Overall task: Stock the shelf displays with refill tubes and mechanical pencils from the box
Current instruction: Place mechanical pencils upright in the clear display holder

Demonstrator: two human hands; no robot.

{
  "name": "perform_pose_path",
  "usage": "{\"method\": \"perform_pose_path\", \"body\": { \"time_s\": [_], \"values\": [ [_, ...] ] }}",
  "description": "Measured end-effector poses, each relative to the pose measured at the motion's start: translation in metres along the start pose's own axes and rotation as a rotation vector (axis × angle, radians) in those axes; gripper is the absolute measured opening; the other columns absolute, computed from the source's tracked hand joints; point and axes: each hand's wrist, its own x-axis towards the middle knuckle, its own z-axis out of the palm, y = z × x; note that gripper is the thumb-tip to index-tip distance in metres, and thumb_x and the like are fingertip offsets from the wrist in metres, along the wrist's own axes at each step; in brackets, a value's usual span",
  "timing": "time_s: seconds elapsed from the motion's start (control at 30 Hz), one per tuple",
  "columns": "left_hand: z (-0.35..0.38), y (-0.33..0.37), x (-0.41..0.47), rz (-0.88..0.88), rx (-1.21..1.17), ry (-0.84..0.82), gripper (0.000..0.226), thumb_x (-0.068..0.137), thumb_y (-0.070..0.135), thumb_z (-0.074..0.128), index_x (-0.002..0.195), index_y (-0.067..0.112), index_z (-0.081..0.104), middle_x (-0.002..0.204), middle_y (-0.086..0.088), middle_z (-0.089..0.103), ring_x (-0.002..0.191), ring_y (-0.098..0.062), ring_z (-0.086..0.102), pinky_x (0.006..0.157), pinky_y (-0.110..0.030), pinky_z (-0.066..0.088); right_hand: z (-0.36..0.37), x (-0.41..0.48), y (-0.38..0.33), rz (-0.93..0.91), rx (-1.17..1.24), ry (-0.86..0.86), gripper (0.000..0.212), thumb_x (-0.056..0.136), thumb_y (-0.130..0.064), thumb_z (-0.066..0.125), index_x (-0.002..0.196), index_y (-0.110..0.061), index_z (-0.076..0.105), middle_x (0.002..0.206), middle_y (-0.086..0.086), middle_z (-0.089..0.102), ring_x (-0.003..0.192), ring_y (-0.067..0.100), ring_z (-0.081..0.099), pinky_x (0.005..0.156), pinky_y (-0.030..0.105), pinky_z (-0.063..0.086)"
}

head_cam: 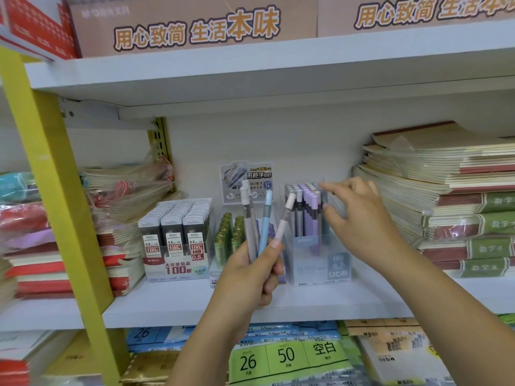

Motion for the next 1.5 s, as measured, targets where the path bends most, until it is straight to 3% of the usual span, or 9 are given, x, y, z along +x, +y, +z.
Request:
{"method": "perform_pose_path", "body": {
  "time_s": [0.1,0.2,0.33,0.5,0.63,0.93,1.1,1.27,1.5],
  "values": [
    [0.003,0.002,-0.001,0.006,-0.013,-0.017,0.046,0.078,0.049,0.066,0.101,0.009,0.062,0.068,0.002,0.058,0.048,-0.009,0.037,0.040,-0.018,0.027,-0.013,-0.004,-0.015,-0.031,0.191,0.095,0.032,0.095,-0.020,0.050,0.124,-0.027,0.060,0.100,-0.013,0.056,0.099,0.002,0.047,0.080,0.012,0.032],
    [0.007,0.003,-0.001,0.009,-0.029,-0.035,0.045,0.078,0.049,0.066,0.102,0.010,0.063,0.068,0.002,0.058,0.047,-0.009,0.037,0.040,-0.018,0.027,-0.027,-0.008,-0.038,0.106,0.717,-0.131,0.025,0.095,-0.026,0.054,0.117,-0.034,0.062,0.090,-0.014,0.073,0.084,-0.003,0.064,0.070,0.004,0.043],
    [0.013,0.001,-0.001,0.013,-0.026,-0.058,0.046,0.077,0.050,0.067,0.103,0.012,0.063,0.068,0.001,0.059,0.047,-0.009,0.039,0.040,-0.017,0.028,-0.027,-0.015,-0.051,0.116,0.860,-0.332,0.031,0.093,-0.012,0.058,0.121,-0.025,0.059,0.091,-0.002,0.076,0.077,0.004,0.068,0.066,0.013,0.050],
    [0.009,0.000,-0.001,0.025,0.014,-0.024,0.054,0.073,0.058,0.068,0.100,0.011,0.061,0.068,0.000,0.058,0.046,-0.009,0.035,0.041,-0.018,0.029,-0.036,-0.005,-0.038,0.181,1.020,0.095,0.024,0.093,-0.002,0.055,0.108,-0.020,0.058,0.078,0.002,0.074,0.066,0.014,0.068,0.052,0.021,0.051],
    [0.003,-0.001,0.001,-0.004,0.034,0.044,0.041,0.085,0.049,0.064,0.096,0.011,0.059,0.064,0.004,0.048,0.044,-0.008,0.033,0.040,-0.016,0.030,-0.049,0.000,-0.017,0.014,0.772,0.324,0.030,0.093,-0.013,0.053,0.105,-0.041,0.054,0.084,-0.005,0.069,0.078,0.011,0.066,0.060,0.021,0.052],
    [0.004,0.001,0.001,-0.048,0.001,0.056,0.020,0.098,0.028,0.058,0.084,0.015,0.053,0.068,0.002,0.048,0.050,-0.011,0.033,0.041,-0.020,0.027,-0.024,-0.006,-0.003,-0.025,0.330,0.006,0.027,0.093,-0.018,0.060,0.107,-0.040,0.053,0.087,-0.013,0.066,0.082,-0.001,0.061,0.068,0.011,0.045],
    [0.002,0.002,0.001,-0.043,-0.012,0.039,0.015,0.100,0.027,0.056,0.090,0.015,0.055,0.068,0.003,0.051,0.051,-0.011,0.032,0.041,-0.019,0.029,-0.023,-0.005,-0.005,-0.012,0.347,-0.015,0.026,0.092,-0.017,0.061,0.110,-0.035,0.054,0.082,-0.012,0.064,0.079,0.007,0.062,0.072,0.026,0.048],
    [0.001,0.001,0.001,-0.038,-0.014,0.031,0.013,0.100,0.028,0.057,0.096,0.015,0.057,0.068,0.004,0.051,0.052,-0.011,0.034,0.041,-0.018,0.029,-0.020,-0.006,-0.005,-0.014,0.370,-0.007,0.029,0.090,-0.018,0.064,0.104,-0.036,0.046,0.079,-0.005,0.067,0.075,0.010,0.064,0.068,0.025,0.048],
    [0.001,0.000,-0.001,-0.006,0.000,-0.019,0.020,0.097,0.034,0.059,0.095,0.020,0.072,0.068,0.002,0.052,0.052,-0.009,0.038,0.043,-0.018,0.029,-0.009,-0.002,0.005,-0.035,0.152,0.030,0.020,0.087,-0.022,0.068,0.102,-0.033,0.060,0.090,-0.010,0.054,0.088,0.011,0.050,0.069,0.021,0.034]
  ]
}}
